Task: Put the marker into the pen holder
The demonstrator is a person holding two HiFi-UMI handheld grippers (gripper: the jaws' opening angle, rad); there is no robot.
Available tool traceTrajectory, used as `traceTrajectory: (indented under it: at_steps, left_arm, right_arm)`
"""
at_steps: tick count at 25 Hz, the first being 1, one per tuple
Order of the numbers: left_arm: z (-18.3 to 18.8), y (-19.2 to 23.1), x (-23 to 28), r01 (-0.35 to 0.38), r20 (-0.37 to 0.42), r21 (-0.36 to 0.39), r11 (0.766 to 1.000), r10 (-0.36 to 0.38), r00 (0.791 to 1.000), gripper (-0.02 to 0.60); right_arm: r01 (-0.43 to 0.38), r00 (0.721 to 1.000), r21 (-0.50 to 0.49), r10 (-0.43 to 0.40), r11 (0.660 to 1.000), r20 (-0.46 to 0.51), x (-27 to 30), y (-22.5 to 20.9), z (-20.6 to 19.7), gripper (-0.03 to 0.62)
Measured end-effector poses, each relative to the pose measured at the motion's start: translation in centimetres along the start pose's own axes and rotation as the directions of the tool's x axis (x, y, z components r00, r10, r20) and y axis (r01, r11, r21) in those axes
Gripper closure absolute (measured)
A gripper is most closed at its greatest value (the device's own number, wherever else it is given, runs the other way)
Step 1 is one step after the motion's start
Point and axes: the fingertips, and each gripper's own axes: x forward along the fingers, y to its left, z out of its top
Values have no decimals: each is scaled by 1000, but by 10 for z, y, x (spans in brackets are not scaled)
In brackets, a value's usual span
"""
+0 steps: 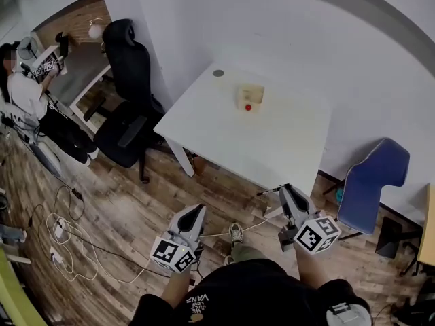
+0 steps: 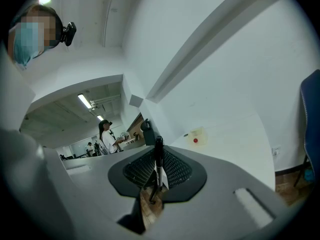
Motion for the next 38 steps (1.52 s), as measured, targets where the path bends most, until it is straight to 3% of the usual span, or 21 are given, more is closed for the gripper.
traceTrajectory:
  at_steps: [11,23,31,38]
  left_arm:
    - [29,53,70,-12,-7,33,999,12,1000,529]
    - [34,84,144,-9,-21,38,999,10,1000,529]
    - [30,112,185,115,-58,19,993,-113,992,529]
    - [51,150,226,257,-96,12,966,-255,962,529]
  right_arm:
    - [-16,1000,13,17,1000,-6,80,-35,26,548]
    - [-47,999,32,47,998,-5,149,-74,49,548]
    - [35,999,48,-37,998,30,175,-85,51,548]
    - [162,980,75,-170,984,100,199,-82,61,548]
